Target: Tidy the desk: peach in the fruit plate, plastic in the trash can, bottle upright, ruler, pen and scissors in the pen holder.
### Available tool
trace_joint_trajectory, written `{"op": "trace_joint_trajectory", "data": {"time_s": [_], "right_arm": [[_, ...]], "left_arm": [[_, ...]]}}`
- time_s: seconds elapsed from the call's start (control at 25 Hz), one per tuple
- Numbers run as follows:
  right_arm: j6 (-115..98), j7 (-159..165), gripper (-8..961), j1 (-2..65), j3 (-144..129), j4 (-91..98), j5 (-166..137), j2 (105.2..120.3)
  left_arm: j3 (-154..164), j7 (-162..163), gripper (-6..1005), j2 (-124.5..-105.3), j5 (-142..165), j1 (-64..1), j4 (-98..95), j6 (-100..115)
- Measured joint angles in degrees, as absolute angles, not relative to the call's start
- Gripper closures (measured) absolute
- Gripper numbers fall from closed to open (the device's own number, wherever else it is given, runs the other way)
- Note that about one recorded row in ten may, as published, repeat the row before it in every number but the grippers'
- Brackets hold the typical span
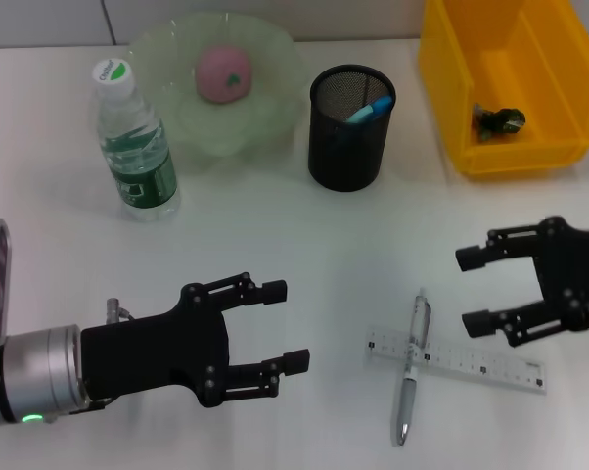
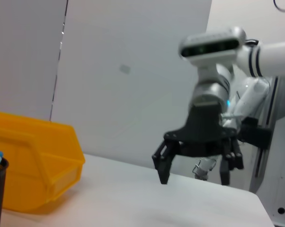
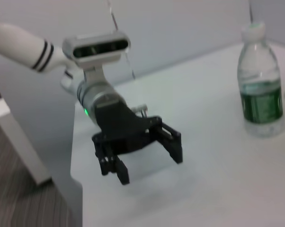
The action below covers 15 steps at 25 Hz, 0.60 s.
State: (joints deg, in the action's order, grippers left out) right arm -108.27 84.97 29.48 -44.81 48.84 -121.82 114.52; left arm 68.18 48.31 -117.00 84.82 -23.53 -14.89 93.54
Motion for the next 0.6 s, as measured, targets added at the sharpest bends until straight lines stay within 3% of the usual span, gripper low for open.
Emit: {"op": "trace_joint_trajectory", "data": {"time_s": [0.2, 0.48, 0.6], "right_arm": [[-109.0, 97.1, 141, 36.9, -50.1, 54.6, -130.0, 114.82], [-109.3, 104.4, 141, 41.9, -56.6, 56.8, -132.7, 114.98], [-108.9, 107.6, 141, 44.7, -60.1, 58.2, -135.7, 116.13]], "left_arm": [[70.0, 48.4, 215, -116.10, 84.8, -23.9, -15.4, 92.9], [71.2, 48.3, 215, -115.77, 85.8, -24.4, -15.9, 91.6], [70.9, 48.4, 215, -115.62, 87.6, -24.5, -16.7, 91.0]]}}
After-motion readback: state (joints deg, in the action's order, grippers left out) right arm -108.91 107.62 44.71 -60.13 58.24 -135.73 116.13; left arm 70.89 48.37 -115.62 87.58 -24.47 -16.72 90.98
